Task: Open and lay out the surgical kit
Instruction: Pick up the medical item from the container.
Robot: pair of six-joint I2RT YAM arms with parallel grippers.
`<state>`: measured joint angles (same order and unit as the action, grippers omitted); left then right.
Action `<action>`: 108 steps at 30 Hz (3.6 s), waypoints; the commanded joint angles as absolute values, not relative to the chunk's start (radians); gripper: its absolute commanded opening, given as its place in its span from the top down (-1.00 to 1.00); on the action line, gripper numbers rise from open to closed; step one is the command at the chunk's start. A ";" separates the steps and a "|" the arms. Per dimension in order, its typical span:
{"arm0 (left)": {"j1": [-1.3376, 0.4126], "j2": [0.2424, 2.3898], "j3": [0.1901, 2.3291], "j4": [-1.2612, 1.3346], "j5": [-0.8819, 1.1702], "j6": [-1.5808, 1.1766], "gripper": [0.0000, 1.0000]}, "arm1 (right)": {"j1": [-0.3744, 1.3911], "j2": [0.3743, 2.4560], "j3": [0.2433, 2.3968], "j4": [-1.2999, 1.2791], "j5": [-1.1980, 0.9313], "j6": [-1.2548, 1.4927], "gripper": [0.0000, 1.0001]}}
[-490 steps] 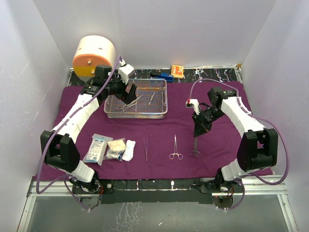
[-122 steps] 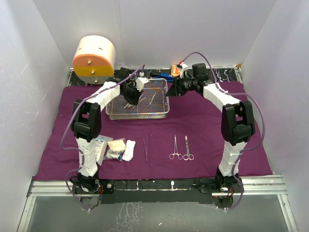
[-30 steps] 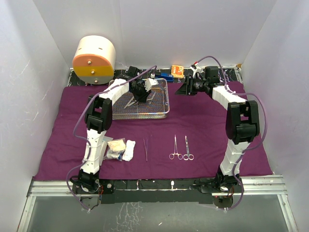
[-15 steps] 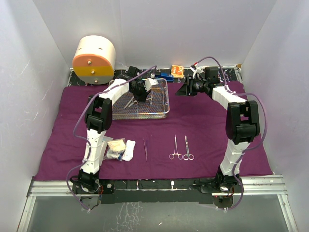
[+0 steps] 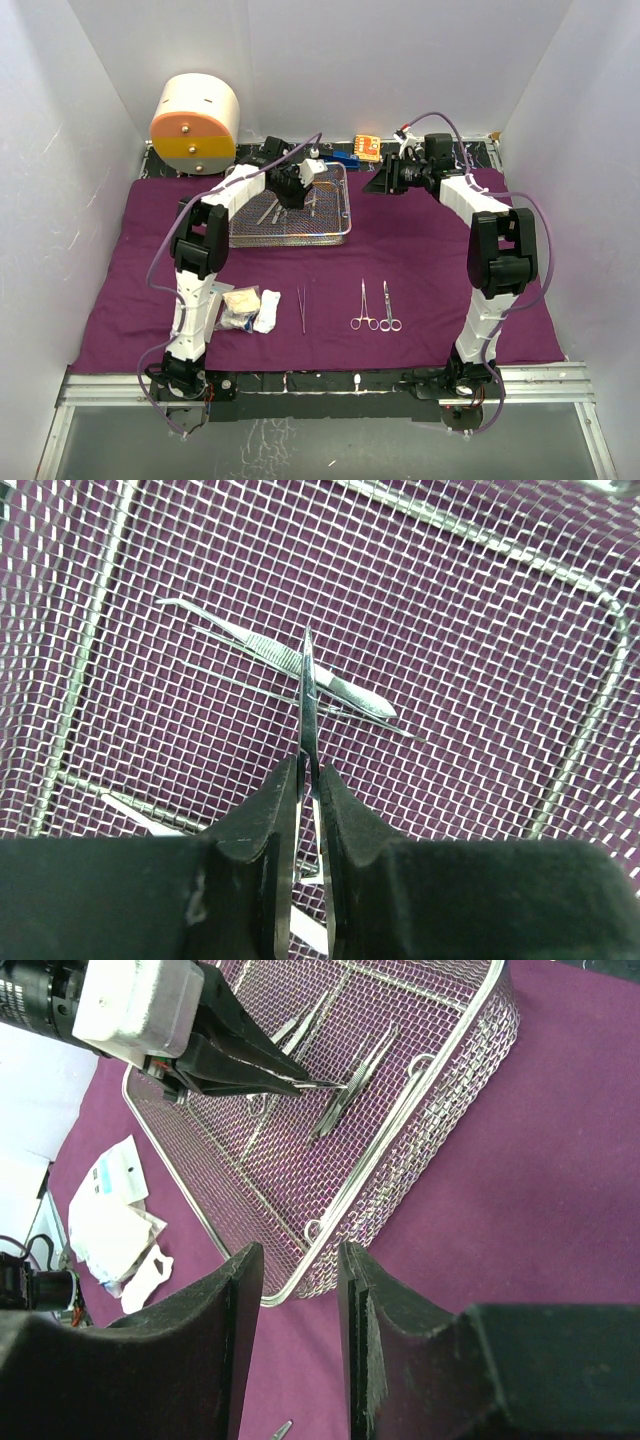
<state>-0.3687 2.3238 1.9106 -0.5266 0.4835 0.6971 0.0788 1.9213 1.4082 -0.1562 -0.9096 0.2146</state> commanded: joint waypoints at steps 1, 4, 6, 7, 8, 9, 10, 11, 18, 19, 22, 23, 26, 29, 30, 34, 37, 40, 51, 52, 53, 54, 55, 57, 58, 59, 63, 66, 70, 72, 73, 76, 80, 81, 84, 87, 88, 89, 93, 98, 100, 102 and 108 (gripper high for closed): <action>-0.373 2.188 1.894 -0.506 0.527 0.677 1.00 | 0.089 1.897 1.461 -0.130 -0.927 0.196 0.33; -0.373 2.163 1.876 -0.504 0.525 0.672 1.00 | 0.093 1.896 1.467 -0.133 -0.936 0.181 0.33; -0.373 2.144 1.866 -0.507 0.527 0.668 1.00 | 0.096 1.893 1.474 -0.141 -0.954 0.160 0.34; -0.372 2.135 1.862 -0.508 0.528 0.664 1.00 | 0.098 1.891 1.479 -0.147 -0.964 0.139 0.34; -0.371 2.127 1.860 -0.511 0.532 0.661 1.00 | 0.100 1.887 1.483 -0.155 -0.977 0.112 0.34; -0.371 2.118 1.857 -0.516 0.536 0.658 1.00 | 0.105 1.881 1.486 -0.165 -0.984 0.084 0.34; -0.372 2.108 1.857 -0.521 0.543 0.655 1.00 | 0.111 1.875 1.486 -0.173 -0.988 0.048 0.35; -0.371 2.099 1.858 -0.526 0.551 0.649 1.00 | 0.118 1.864 1.485 -0.185 -0.989 0.013 0.35; -0.372 2.026 1.870 -0.564 0.660 0.567 1.00 | 0.146 1.801 1.482 -0.237 -1.005 -0.141 0.34; -0.371 2.014 1.871 -0.565 0.677 0.550 1.00 | 0.148 1.797 1.495 -0.255 -1.015 -0.156 0.33; -0.371 1.980 1.872 -0.567 0.752 0.486 1.00 | 0.164 1.789 1.552 -0.354 -1.033 -0.251 0.30; -0.371 1.971 1.875 -0.568 0.780 0.458 1.00 | 0.169 1.787 1.573 -0.385 -1.038 -0.285 0.29; -0.375 1.947 1.871 -0.565 0.870 0.363 1.00 | 0.173 1.789 1.623 -0.471 -1.080 -0.390 0.27; -0.386 1.904 1.826 -0.527 0.932 0.289 1.00 | 0.174 1.778 1.637 -0.525 -1.111 -0.507 0.27; -0.394 1.884 1.804 -0.512 0.942 0.277 1.00 | 0.177 1.773 1.639 -0.534 -1.114 -0.535 0.27; -0.425 1.824 1.737 -0.486 0.980 0.256 1.00 | 0.189 1.749 1.654 -0.582 -1.136 -0.644 0.24; -0.433 1.798 1.695 -0.451 1.048 0.197 1.00 | 0.204 1.713 1.652 -0.646 -1.153 -0.762 0.20; -0.443 1.787 1.675 -0.448 1.090 0.178 1.00 | 0.216 1.670 1.607 -0.672 -1.182 -0.847 0.18; -0.452 1.789 1.644 -0.406 1.188 0.118 1.00 | 0.254 1.616 1.571 -0.903 -1.181 -1.097 0.29; -0.452 1.791 1.644 -0.403 1.191 0.114 1.00 | 0.254 1.613 1.567 -0.908 -1.179 -1.106 0.30; -0.453 1.791 1.644 -0.401 1.193 0.110 1.00 | 0.255 1.613 1.566 -0.913 -1.176 -1.114 0.30; -0.454 1.793 1.644 -0.401 1.195 0.111 1.00 | 0.255 1.614 1.567 -0.914 -1.175 -1.118 0.31; -0.455 1.794 1.643 -0.402 1.196 0.111 1.00 | 0.256 1.615 1.566 -0.916 -1.176 -1.122 0.31; -0.458 1.794 1.642 -0.405 1.200 0.113 1.00 | 0.258 1.619 1.567 -0.912 -1.180 -1.122 0.31; -0.459 1.795 1.640 -0.406 1.202 0.115 1.00 | 0.258 1.621 1.569 -0.910 -1.183 -1.121 0.31; -0.461 1.797 1.637 -0.408 1.203 0.115 1.00 | 0.258 1.624 1.571 -0.908 -1.184 -1.121 0.31; -0.470 1.799 1.622 -0.408 1.204 0.117 1.00 | 0.260 1.631 1.581 -0.904 -1.191 -1.117 0.31; -0.475 1.803 1.620 -0.414 1.205 0.125 1.00 | 0.262 1.632 1.587 -0.907 -1.189 -1.118 0.31; -0.478 1.811 1.622 -0.418 1.209 0.126 1.00 | 0.263 1.634 1.598 -0.927 -1.185 -1.133 0.30; -0.480 1.814 1.625 -0.419 1.210 0.127 1.00 | 0.267 1.634 1.601 -0.943 -1.180 -1.148 0.30; -0.481 1.815 1.627 -0.420 1.210 0.126 1.00 | 0.268 1.634 1.601 -0.949 -1.173 -1.154 0.31; -0.484 1.817 1.628 -0.422 1.211 0.128 1.00 | 0.270 1.635 1.601 -0.955 -1.157 -1.167 0.35; -0.487 1.820 1.621 -0.423 1.213 0.131 1.00 | 0.273 1.640 1.605 -0.956 -1.157 -1.169 0.40; -0.488 1.819 1.620 -0.425 1.214 0.132 1.00 | 0.272 1.640 1.607 -0.957 -1.156 -1.170 0.40; -0.490 1.822 1.617 -0.425 1.216 0.134 1.00 | 0.275 1.643 1.613 -0.960 -1.151 -1.174 0.41; -0.494 1.823 1.613 -0.426 1.216 0.135 1.00 | 0.276 1.645 1.621 -0.972 -1.143 -1.186 0.41; -0.495 1.823 1.612 -0.426 1.215 0.135 1.00 | 0.276 1.645 1.623 -0.976 -1.142 -1.189 0.42; -0.496 1.824 1.611 -0.426 1.216 0.136 1.00 | 0.277 1.646 1.624 -0.980 -1.140 -1.192 0.42; -0.498 1.828 1.611 -0.429 1.215 0.139 1.00 | 0.278 1.645 1.624 -0.991 -1.136 -1.203 0.45; -0.500 1.832 1.614 -0.435 1.214 0.143 1.00 | 0.280 1.647 1.622 -1.007 -1.131 -1.222 0.52; -0.501 1.833 1.614 -0.440 1.212 0.147 1.00 | 0.281 1.649 1.623 -1.011 -1.132 -1.227 0.54; -0.501 1.833 1.614 -0.443 1.212 0.151 1.00 | 0.283 1.649 1.624 -1.019 -1.133 -1.234 0.58; -0.503 1.839 1.620 -0.449 1.211 0.154 1.00 | 0.287 1.648 1.624 -1.039 -1.131 -1.248 0.65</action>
<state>-0.4950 1.8568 1.6157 -0.4305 1.1679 0.1356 0.2802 1.6577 1.5803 -1.0256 -1.1240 -1.2201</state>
